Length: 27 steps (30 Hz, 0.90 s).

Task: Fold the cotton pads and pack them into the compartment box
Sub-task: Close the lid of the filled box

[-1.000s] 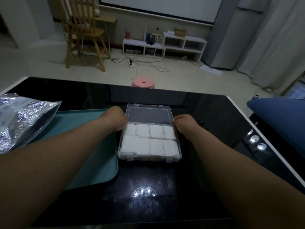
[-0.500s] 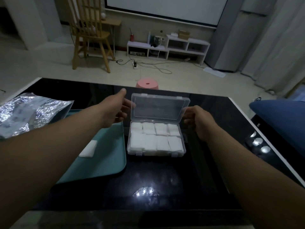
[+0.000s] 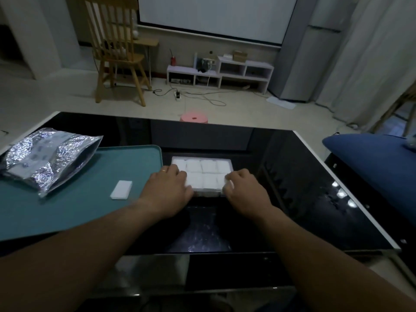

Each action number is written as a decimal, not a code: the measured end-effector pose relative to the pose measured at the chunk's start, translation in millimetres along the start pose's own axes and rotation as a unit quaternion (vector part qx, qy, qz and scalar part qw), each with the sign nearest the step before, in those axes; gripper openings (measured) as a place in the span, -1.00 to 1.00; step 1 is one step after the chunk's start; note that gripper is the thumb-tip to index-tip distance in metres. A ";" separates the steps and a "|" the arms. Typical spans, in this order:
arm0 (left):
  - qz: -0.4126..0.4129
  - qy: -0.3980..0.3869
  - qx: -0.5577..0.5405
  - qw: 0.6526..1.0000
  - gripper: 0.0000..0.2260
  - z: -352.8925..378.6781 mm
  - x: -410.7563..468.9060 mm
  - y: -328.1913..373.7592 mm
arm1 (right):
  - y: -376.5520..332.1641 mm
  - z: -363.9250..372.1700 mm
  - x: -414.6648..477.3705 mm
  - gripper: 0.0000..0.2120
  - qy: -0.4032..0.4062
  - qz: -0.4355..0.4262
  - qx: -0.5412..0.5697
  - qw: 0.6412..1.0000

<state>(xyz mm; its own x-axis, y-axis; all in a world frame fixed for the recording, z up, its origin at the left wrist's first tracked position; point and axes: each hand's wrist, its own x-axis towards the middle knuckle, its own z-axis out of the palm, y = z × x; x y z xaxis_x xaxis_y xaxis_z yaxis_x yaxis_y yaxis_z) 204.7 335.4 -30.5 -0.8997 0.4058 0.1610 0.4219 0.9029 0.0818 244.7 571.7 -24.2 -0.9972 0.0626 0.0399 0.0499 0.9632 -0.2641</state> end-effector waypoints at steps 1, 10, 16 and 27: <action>-0.018 -0.014 0.006 1.000 -0.57 1.5 -1.3 7.0 | -6.5 1.6 -3.8 -0.53 -0.002 0.006 -0.031 0.999; -0.159 -0.027 0.011 0.987 -0.46 26.5 7.6 49.8 | -33.0 36.2 2.4 -0.44 0.054 0.054 -0.088 0.993; -0.106 -0.039 0.010 0.994 -0.55 21.2 9.9 38.4 | -31.2 16.0 10.4 -0.43 -0.024 0.045 -0.035 0.998; 0.050 -0.035 -0.085 0.995 -0.71 6.4 9.6 -21.3 | 5.6 -11.6 15.8 -0.61 -0.053 -0.060 0.012 0.997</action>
<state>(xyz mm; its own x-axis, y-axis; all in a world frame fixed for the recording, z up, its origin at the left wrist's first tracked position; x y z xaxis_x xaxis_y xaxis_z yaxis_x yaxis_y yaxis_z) 186.3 320.9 -37.0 -0.8550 0.5074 0.1074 0.5177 0.8229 0.2339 229.9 581.1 -13.9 -0.9962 -0.0823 -0.0280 -0.0709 0.9553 -0.2871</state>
